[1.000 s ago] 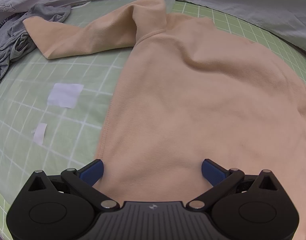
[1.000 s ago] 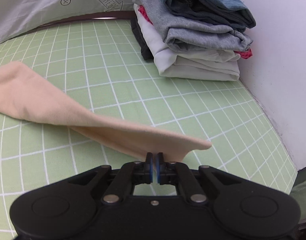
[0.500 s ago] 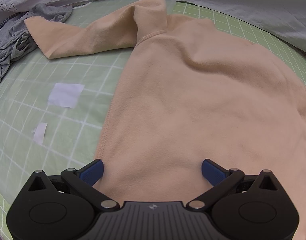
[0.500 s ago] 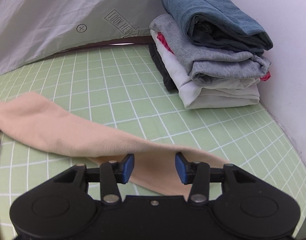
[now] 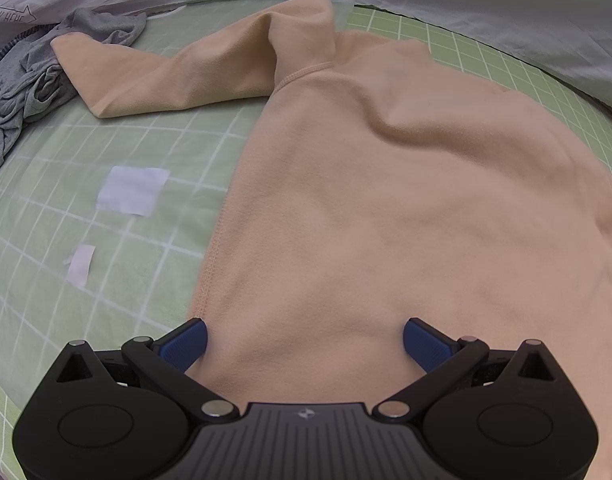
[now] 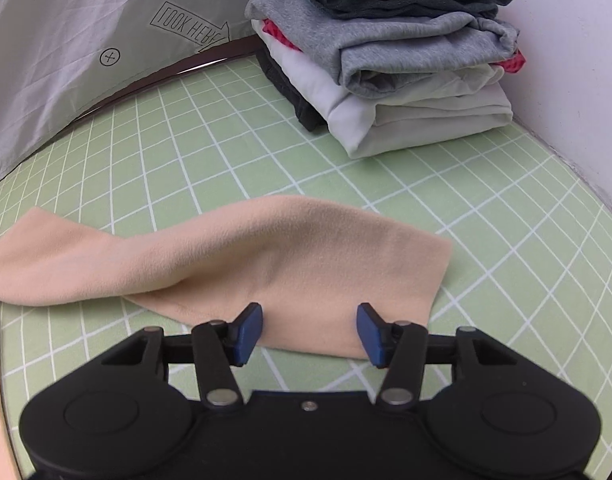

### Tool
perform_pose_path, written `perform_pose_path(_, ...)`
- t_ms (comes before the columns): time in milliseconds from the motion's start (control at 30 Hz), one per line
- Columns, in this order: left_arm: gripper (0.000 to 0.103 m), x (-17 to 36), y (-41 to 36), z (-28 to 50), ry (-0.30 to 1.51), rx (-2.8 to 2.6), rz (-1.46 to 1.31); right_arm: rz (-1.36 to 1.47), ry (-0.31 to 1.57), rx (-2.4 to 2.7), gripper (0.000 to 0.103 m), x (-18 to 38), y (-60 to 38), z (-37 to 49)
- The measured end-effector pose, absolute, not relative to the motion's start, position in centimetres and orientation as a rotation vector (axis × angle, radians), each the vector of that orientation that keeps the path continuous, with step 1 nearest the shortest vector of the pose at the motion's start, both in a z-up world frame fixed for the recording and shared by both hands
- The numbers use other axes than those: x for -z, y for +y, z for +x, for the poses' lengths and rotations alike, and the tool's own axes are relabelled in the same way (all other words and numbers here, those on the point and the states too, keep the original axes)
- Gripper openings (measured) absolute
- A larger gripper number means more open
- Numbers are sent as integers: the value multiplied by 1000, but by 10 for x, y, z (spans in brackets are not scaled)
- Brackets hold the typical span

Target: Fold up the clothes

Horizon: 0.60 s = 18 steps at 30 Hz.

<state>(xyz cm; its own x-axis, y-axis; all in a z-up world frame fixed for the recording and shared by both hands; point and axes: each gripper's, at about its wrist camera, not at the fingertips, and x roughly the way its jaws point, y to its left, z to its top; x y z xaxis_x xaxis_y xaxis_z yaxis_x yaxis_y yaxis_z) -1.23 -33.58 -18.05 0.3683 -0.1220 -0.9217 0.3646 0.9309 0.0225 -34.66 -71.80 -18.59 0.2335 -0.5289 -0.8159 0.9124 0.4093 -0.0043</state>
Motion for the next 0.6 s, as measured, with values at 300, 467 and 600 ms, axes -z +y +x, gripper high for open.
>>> perform_pose_path(300, 103, 181, -334, -15, 1136, 321, 238, 448, 887, 987, 41, 187, -692, -361)
perform_pose_path(467, 103, 181, -333, -16, 1129, 328, 240, 359, 883, 940, 44, 190, -698, -352)
perform_pose_path(600, 103, 181, -332, -16, 1122, 331, 239, 406, 832, 908, 63, 192, -705, -351)
